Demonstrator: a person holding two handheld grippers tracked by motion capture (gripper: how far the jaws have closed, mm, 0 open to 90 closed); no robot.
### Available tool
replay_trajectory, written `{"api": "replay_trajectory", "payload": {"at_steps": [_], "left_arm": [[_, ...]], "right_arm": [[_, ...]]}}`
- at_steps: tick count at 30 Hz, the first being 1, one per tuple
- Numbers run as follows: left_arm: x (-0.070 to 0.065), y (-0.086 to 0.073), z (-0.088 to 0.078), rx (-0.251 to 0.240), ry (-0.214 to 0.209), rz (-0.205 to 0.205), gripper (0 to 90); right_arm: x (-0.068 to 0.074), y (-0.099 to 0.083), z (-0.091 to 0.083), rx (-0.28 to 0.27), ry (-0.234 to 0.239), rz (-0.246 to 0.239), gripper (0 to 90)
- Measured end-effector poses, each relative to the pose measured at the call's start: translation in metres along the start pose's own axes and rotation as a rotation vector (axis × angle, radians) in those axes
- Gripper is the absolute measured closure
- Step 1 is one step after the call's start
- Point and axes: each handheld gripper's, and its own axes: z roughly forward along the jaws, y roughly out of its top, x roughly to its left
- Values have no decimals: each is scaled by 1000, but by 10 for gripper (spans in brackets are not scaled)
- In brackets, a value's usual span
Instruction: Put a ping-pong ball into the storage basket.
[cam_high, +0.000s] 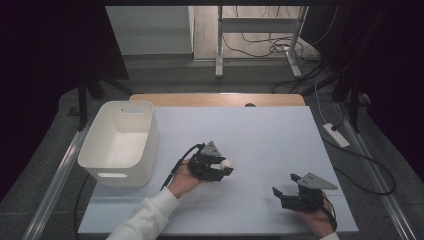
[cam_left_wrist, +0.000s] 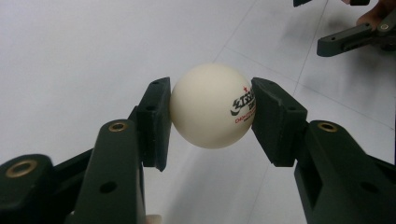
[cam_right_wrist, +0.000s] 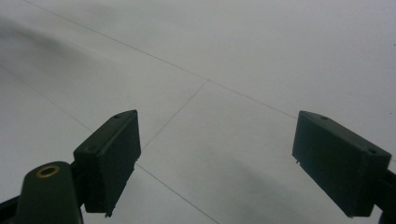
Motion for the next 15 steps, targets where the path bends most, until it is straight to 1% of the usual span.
{"api": "replay_trajectory", "payload": {"at_steps": [4,7,10,15], "left_arm": [[2,0,-4,-7,11,1,506],[4,-1,-7,-19,18,-9,506],[6,-2,-10,-23,24,-8,506],[10,-3,-16,-44,36,-25,506]], "right_arm": [[0,0,0,1,0,0,151],[0,0,0,0,0,1,151],[0,0,0,1,-1,1,151],[0,0,0,1,-3,2,152]]}}
